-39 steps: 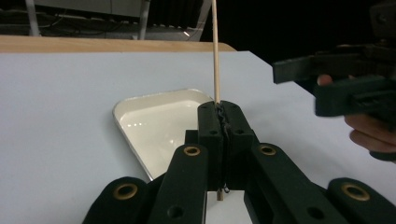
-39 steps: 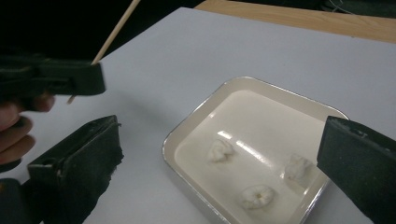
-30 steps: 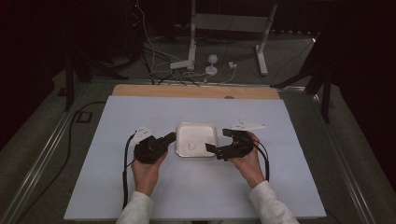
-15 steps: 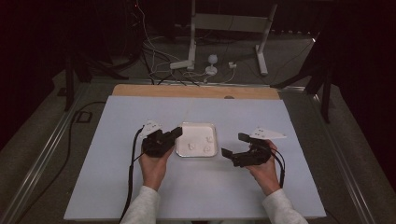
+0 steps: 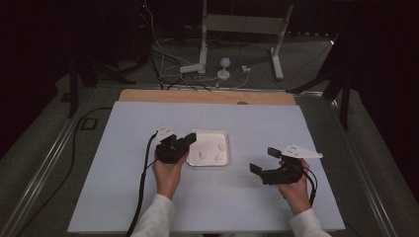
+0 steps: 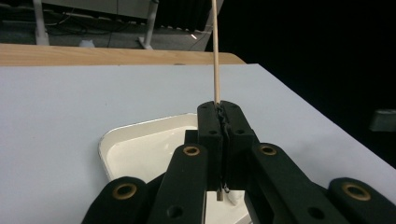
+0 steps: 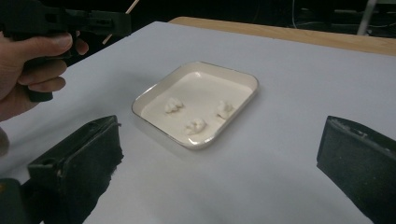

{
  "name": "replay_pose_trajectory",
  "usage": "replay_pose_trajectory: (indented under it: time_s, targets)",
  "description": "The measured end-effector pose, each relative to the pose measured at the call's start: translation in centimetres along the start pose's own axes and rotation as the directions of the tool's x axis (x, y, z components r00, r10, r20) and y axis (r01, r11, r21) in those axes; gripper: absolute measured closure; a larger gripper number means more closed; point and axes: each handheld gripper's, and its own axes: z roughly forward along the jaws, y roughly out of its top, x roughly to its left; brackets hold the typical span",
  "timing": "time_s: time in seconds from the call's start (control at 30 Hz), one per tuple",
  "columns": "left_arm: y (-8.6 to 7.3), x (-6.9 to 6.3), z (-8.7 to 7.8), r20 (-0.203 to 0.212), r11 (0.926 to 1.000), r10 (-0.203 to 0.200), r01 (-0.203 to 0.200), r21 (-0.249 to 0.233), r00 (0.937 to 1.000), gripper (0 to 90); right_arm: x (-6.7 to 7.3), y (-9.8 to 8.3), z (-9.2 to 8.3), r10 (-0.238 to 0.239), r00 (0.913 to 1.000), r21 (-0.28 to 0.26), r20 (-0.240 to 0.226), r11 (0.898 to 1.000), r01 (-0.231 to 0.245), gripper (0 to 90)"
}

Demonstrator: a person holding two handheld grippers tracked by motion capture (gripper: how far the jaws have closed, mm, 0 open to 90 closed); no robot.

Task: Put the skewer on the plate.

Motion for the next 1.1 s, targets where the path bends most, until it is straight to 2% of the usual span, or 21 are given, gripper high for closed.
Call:
replay_pose_trajectory:
  time_s: [0.2, 0.43, 0.63, 0.97, 1.1]
  targets:
    - [-0.1, 0.0, 0.5, -0.017, 1.0, -0.003, 0.003, 0.005, 0.9999, 89.2, -1.0, -1.1, -1.4, 0.033, 0.9991, -0.016, 0.027, 0.999, -0.033, 0.0]
    - [-0.4, -0.2, 1.2, -0.038, 0.9998, 0.001, -0.001, 0.018, 0.9993, 89.2, -1.6, -1.5, -2.7, 0.051, 0.9975, -0.039, 0.049, 0.998, -0.049, 0.0]
    - [-0.9, -0.4, 2.0, -0.047, 0.9995, 0.001, 0.0, 0.032, 0.9989, 89.0, -1.6, -1.6, -2.8, 0.048, 0.9972, -0.04, 0.057, 0.998, -0.046, 0.0]
    - [-2.1, -0.2, 3.2, -0.059, 0.9978, -0.03, 0.033, 0.057, 0.9978, 89.0, -1.5, -1.9, -2.5, 0.044, 0.9977, -0.019, 0.053, 0.999, -0.043, 0.0]
    - [-2.5, -0.2, 3.7, -0.065, 0.9965, -0.028, 0.033, 0.077, 0.9975, 89.0, -1.5, -2.1, -2.3, 0.043, 0.9978, -0.011, 0.05, 0.999, -0.043, 0.0]
